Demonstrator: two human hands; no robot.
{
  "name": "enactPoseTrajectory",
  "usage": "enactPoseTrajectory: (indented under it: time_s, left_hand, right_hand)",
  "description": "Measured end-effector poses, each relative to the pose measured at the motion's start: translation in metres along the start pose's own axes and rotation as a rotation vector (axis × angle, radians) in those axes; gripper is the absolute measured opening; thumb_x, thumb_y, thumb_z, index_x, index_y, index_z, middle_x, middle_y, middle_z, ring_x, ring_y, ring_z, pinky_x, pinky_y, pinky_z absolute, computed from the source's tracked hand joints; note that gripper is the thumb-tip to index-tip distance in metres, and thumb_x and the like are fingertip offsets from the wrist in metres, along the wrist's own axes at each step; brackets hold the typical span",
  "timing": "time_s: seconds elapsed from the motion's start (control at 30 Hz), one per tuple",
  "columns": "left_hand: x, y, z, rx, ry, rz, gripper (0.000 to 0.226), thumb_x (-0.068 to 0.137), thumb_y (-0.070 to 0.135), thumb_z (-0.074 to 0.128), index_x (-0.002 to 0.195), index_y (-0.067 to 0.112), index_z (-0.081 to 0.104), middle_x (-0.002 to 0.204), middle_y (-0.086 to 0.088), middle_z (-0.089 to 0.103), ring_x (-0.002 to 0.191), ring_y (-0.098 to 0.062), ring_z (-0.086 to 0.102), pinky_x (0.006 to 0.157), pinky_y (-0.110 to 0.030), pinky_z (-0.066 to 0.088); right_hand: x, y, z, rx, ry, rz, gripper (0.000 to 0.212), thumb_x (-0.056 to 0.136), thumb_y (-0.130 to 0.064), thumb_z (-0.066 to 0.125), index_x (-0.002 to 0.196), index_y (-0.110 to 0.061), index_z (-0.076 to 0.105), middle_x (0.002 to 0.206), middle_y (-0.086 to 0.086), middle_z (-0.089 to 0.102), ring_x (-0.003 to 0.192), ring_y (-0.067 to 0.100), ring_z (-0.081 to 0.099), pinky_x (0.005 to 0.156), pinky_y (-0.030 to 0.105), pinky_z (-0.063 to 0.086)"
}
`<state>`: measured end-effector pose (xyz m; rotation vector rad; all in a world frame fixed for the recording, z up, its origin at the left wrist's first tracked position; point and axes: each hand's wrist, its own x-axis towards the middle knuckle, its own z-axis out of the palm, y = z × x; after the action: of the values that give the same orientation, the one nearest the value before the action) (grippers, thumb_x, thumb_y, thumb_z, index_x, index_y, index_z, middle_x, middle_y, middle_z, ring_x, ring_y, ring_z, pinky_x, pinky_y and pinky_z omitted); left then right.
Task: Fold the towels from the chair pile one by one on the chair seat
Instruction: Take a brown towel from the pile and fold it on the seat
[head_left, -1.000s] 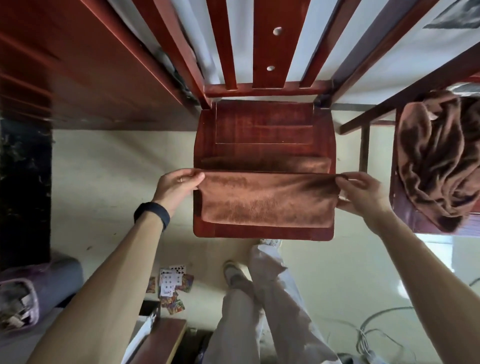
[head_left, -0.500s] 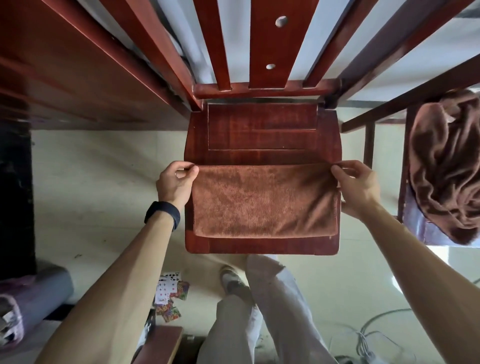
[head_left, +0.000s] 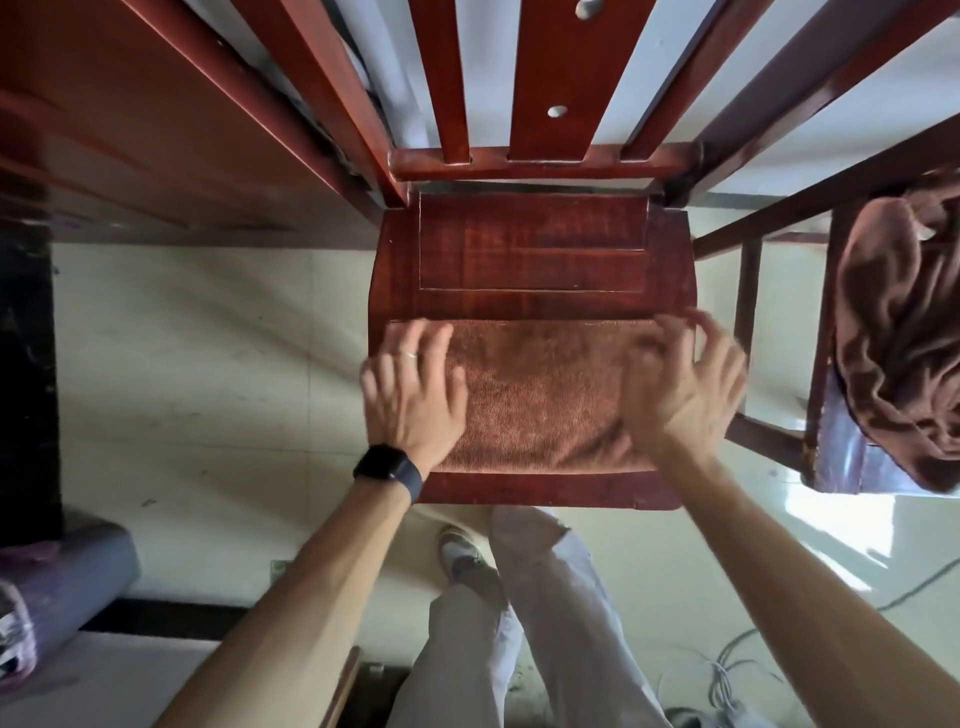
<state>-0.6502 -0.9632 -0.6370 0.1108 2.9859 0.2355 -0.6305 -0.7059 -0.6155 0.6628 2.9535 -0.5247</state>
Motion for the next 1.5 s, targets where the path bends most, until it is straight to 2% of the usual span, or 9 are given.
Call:
enactPoseTrajectory:
  time_s: [0.1,0.2,0.5,0.7,0.97,1.13,1.3,1.4,1.5]
  left_hand:
    - [-0.017,0.012,0.023,-0.034,-0.176,0.027,0.067,0.091,0.05,0.046,0.152,0.026,0.032,0.162,-0.005,0.021,0.148,-0.032,0.021,0.115,-0.056,0.02]
    - [-0.021,-0.008,0.043,0.032,-0.262,0.012,0.073,0.092,0.063,0.034,0.156,0.036,0.012,0.165,-0.002,-0.001,0.151,-0.032,-0.002,0.118,-0.061,0.008]
    - [-0.024,-0.021,0.049,0.089,-0.207,0.041,0.076,0.091,0.069,0.035,0.155,0.039,0.007,0.165,-0.004,-0.007,0.151,-0.033,-0.009,0.115,-0.066,0.004]
    - [0.045,0.001,0.02,0.183,-0.242,0.331,0.075,0.085,0.057,0.047,0.153,0.045,0.017,0.165,-0.001,0.005,0.152,-0.028,0.003,0.116,-0.065,0.005]
    - [0.117,0.124,0.006,0.436,-0.31,0.73,0.074,0.09,0.03,0.053,0.152,0.046,0.016,0.165,-0.005,0.006,0.152,-0.025,-0.003,0.118,-0.059,-0.006]
    - [0.049,0.111,0.014,0.152,-0.24,0.352,0.077,0.086,0.02,0.059,0.151,0.044,0.025,0.165,0.0,0.007,0.15,-0.027,0.014,0.118,-0.058,0.003]
    - [-0.065,0.079,0.005,-0.232,-0.054,-0.405,0.058,0.082,0.031,0.065,0.137,0.029,0.045,0.14,-0.008,0.045,0.123,-0.032,0.048,0.096,-0.048,0.04]
    - [-0.109,0.06,0.01,-0.42,-0.263,-0.713,0.046,0.084,0.041,0.067,0.12,0.015,0.053,0.12,-0.014,0.056,0.112,-0.036,0.054,0.089,-0.042,0.044]
    - [-0.129,0.048,0.018,-0.502,-0.414,-0.7,0.035,0.085,0.045,0.066,0.104,0.016,0.066,0.106,-0.012,0.066,0.103,-0.03,0.061,0.082,-0.029,0.045]
  right_hand:
    - [-0.022,-0.007,0.02,-0.106,-0.148,-0.23,0.053,0.1,-0.042,0.042,0.15,-0.024,0.04,0.16,0.007,0.032,0.149,0.027,0.024,0.119,0.052,0.02]
    - [-0.008,0.027,0.043,-0.25,-0.26,-0.225,0.064,0.101,-0.057,0.03,0.159,-0.033,0.017,0.168,0.0,0.011,0.155,0.02,0.005,0.122,0.058,0.01]
    - [-0.003,0.053,0.051,-0.26,-0.203,-0.265,0.068,0.098,-0.065,0.033,0.158,-0.039,0.016,0.168,-0.001,0.008,0.155,0.019,0.001,0.119,0.064,0.003]
    - [-0.069,0.056,0.026,-0.249,-0.256,-0.027,0.075,0.09,-0.073,0.038,0.156,-0.04,0.024,0.156,0.004,0.029,0.149,0.026,0.02,0.118,0.065,0.003]
    - [-0.173,0.024,0.023,0.036,-0.32,0.238,0.071,0.088,-0.071,0.041,0.148,-0.033,0.043,0.136,0.001,0.046,0.124,0.022,0.046,0.108,0.046,0.032]
    - [-0.149,0.022,0.02,0.264,-0.223,0.49,0.038,0.09,-0.05,0.058,0.121,-0.029,0.051,0.124,0.001,0.049,0.112,0.026,0.054,0.093,0.045,0.044]
    - [-0.128,0.041,0.019,0.436,-0.38,0.647,0.023,0.092,-0.03,0.062,0.111,-0.018,0.056,0.109,0.007,0.066,0.103,0.028,0.06,0.082,0.029,0.041]
    - [-0.119,0.042,0.011,0.452,-0.483,0.698,0.03,0.089,-0.029,0.067,0.115,-0.014,0.064,0.106,0.005,0.072,0.106,0.025,0.063,0.083,0.026,0.041]
    - [-0.119,0.044,0.004,0.442,-0.543,0.699,0.033,0.087,-0.034,0.072,0.115,-0.017,0.069,0.097,-0.001,0.07,0.101,0.021,0.064,0.088,0.027,0.046]
